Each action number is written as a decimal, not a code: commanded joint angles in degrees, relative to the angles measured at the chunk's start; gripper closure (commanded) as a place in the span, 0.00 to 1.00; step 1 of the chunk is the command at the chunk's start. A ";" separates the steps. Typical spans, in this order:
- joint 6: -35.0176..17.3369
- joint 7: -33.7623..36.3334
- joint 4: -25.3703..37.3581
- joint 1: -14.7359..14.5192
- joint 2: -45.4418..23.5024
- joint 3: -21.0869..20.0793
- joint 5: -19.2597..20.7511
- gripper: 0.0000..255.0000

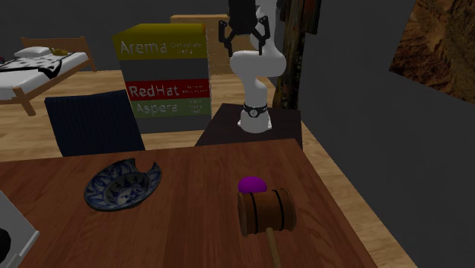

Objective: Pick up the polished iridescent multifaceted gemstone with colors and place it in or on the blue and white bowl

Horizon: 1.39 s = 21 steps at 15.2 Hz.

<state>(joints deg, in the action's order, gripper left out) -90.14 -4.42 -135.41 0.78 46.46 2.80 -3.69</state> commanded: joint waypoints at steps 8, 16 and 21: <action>-17.36 -7.12 -7.12 -2.47 -6.81 2.07 -0.98 0.00; -36.69 -16.67 -9.27 -6.69 -20.36 4.70 -4.61 0.00; -47.10 -24.41 -7.21 -10.22 -30.92 6.47 -9.57 0.00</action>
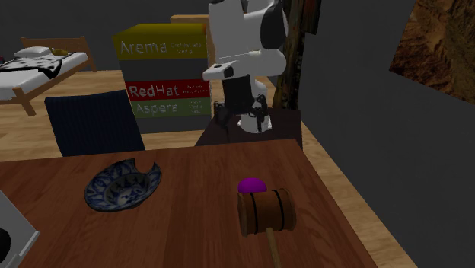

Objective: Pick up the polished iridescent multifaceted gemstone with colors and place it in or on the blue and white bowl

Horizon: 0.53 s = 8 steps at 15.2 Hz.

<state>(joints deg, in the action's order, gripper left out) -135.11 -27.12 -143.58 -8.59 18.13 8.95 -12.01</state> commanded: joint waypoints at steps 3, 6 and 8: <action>-7.23 -7.39 3.46 -3.08 -9.29 1.21 -5.71 0.00; -11.23 -13.85 6.88 -4.78 -16.11 1.42 -11.32 0.00; -13.28 -18.37 9.64 -5.42 -20.63 1.03 -15.37 0.00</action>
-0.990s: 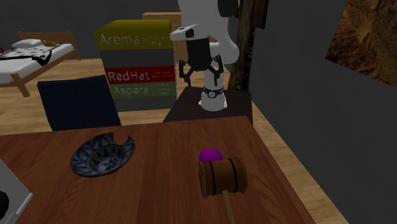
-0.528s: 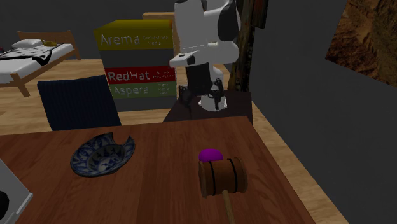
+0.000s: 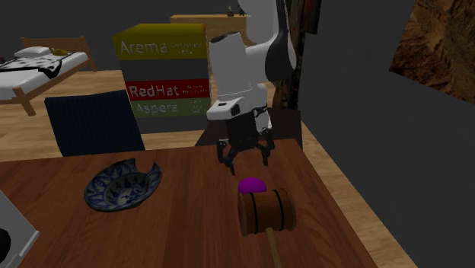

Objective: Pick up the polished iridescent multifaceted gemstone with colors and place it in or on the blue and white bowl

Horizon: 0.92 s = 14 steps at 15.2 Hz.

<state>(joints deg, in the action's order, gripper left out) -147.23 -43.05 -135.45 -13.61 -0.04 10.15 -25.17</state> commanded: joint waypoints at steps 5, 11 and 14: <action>-4.29 -7.97 5.07 -0.39 -9.00 -1.84 -7.81 0.00; -6.54 -9.98 6.19 -0.25 -12.53 -3.01 -10.60 0.00; -6.54 -9.98 6.19 -0.25 -12.53 -3.01 -10.60 0.00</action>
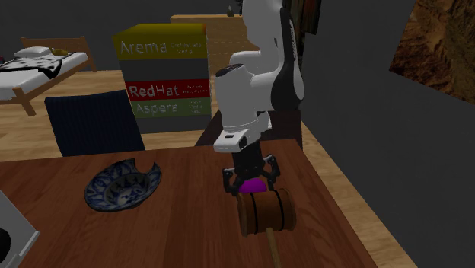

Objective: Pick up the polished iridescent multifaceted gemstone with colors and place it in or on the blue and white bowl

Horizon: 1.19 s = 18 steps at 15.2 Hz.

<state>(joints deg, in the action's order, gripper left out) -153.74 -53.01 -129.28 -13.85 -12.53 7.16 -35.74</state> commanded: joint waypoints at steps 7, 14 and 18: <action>-0.02 -0.02 0.01 0.00 -0.03 -0.01 -0.03 1.00; -0.03 -0.01 0.02 0.00 -0.04 -0.02 -0.03 1.00; 2.17 2.70 0.10 -0.53 2.41 0.95 2.84 1.00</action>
<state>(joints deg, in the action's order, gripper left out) -152.07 -51.04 -129.26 -14.21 -10.64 7.92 -33.59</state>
